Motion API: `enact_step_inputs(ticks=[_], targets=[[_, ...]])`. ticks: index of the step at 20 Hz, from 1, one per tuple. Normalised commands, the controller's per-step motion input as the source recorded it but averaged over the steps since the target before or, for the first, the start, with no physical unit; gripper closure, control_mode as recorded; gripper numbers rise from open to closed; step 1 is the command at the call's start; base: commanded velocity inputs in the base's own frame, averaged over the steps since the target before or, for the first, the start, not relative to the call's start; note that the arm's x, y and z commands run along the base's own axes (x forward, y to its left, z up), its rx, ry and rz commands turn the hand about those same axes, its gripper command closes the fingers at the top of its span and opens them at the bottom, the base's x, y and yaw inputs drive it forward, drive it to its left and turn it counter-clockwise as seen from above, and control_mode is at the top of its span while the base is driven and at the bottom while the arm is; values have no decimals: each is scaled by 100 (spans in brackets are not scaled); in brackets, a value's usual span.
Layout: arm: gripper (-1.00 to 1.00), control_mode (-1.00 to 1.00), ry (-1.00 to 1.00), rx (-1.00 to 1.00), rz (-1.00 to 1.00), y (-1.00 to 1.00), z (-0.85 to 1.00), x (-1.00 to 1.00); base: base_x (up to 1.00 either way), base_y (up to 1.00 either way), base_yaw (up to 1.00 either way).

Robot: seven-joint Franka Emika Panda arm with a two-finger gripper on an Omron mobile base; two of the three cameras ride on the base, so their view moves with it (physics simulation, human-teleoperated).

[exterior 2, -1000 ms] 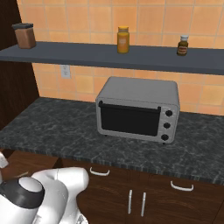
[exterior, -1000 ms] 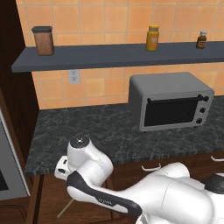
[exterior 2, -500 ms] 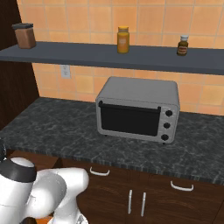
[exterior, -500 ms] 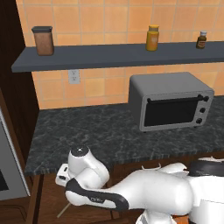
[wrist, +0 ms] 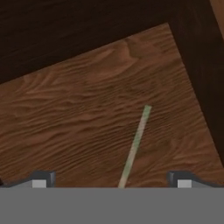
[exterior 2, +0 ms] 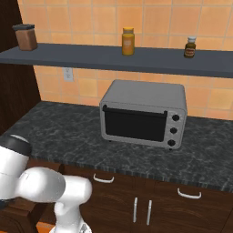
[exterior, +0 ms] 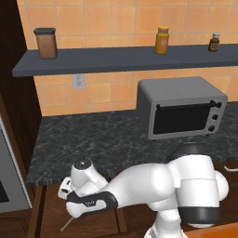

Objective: Take a straw from the drawer in front and place it inside the glass cup on the dining counter.

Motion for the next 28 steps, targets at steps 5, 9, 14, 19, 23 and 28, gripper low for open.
enact_step_inputs(ticks=[5,9,14,19,23,28], targets=[[-100,-100,1,-5,0,13,-35,11,0,0,0],[-100,-100,0,-4,0,12,-16,1,0,0,0],[-100,-100,0,-8,0,17,-17,7,0,0,0],[-100,-100,0,-9,0,22,-15,9,0,0,0],[-100,-100,0,-2,0,20,0,22,0,0,0],[-100,-100,1,-4,-1,5,-10,15,0,0,0]])
